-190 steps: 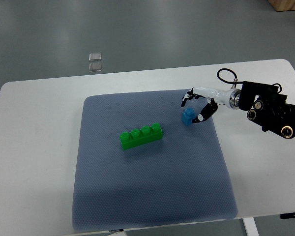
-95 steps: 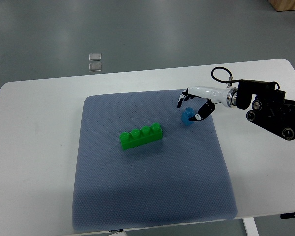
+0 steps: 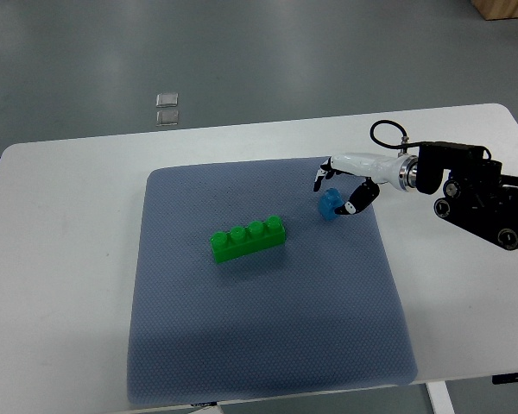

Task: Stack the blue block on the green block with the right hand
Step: 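Close the right hand fingers around the blue block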

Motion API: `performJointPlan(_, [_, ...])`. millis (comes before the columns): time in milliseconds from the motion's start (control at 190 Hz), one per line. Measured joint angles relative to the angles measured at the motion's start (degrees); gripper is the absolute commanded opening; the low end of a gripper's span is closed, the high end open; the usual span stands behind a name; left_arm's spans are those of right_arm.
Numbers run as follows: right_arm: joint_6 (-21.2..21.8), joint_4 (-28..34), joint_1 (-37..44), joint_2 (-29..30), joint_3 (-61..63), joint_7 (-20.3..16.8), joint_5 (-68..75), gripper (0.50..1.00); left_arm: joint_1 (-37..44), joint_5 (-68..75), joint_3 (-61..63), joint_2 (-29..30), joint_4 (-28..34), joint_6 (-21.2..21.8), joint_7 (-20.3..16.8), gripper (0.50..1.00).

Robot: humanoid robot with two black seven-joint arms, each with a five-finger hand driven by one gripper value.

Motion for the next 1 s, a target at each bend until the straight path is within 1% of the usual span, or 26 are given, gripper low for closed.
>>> performJointPlan(47, [-0.08, -0.01, -0.02, 0.03, -0.22, 0.0, -0.1, 0.76, 0.0, 0.0, 0.0, 0.0, 0.0, 0.0, 0.0, 1.0])
performJointPlan(89, [-0.13, -0.02, -0.03, 0.06, -0.34, 0.0, -0.15, 0.746, 0.0, 0.0, 0.0, 0.0, 0.0, 0.0, 0.0, 1.0])
performJointPlan(158, [-0.15, -0.02, -0.1, 0.13, -0.45, 0.0, -0.28, 0.742, 0.0, 0.0, 0.0, 0.0, 0.0, 0.0, 0.0, 1.0])
performJointPlan(173, [-0.16, -0.02, -0.11, 0.14, -0.46, 0.0, -0.3, 0.733, 0.0, 0.0, 0.0, 0.0, 0.0, 0.0, 0.0, 1.0])
performJointPlan(431, [-0.17, -0.02, -0.12, 0.17, -0.58, -0.09, -0.52, 0.723, 0.0, 0.0, -0.01, 0.0, 0.01, 0.0, 0.0, 1.0])
performJointPlan(557, [-0.17, -0.02, -0.12, 0.17, -0.58, -0.09, -0.57, 0.695, 0.0, 0.0, 0.0, 0.0, 0.01, 0.0, 0.0, 1.0])
performJointPlan(678, [-0.13, -0.02, -0.11, 0.16, -0.97, -0.09, -0.64, 0.688, 0.0, 0.0, 0.01, 0.0, 0.01, 0.0, 0.0, 1.0])
performJointPlan(694, [-0.12, -0.02, -0.11, 0.16, -1.1, -0.09, -0.66, 0.678, 0.0, 0.0, 0.01, 0.0, 0.01, 0.0, 0.0, 1.0])
performJointPlan(757, [-0.11, -0.02, -0.11, 0.15, -1.43, -0.09, -0.9, 0.666, 0.0, 0.0, 0.01, 0.0, 0.01, 0.0, 0.0, 1.0])
performJointPlan(810, [-0.11, -0.02, -0.09, 0.12, -1.57, -0.09, -1.09, 0.666, 0.0, 0.0, 0.0, 0.0, 0.01, 0.0, 0.0, 1.0])
performJointPlan(815, [-0.11, -0.02, -0.08, 0.12, -1.58, -0.09, -1.1, 0.658, 0.0, 0.0, 0.0, 0.0, 0.01, 0.0, 0.0, 1.0])
performJointPlan(999, [-0.15, -0.02, -0.04, 0.08, -1.65, -0.09, -1.23, 0.65, 0.0, 0.0, 0.0, 0.0, 0.01, 0.0, 0.0, 1.0])
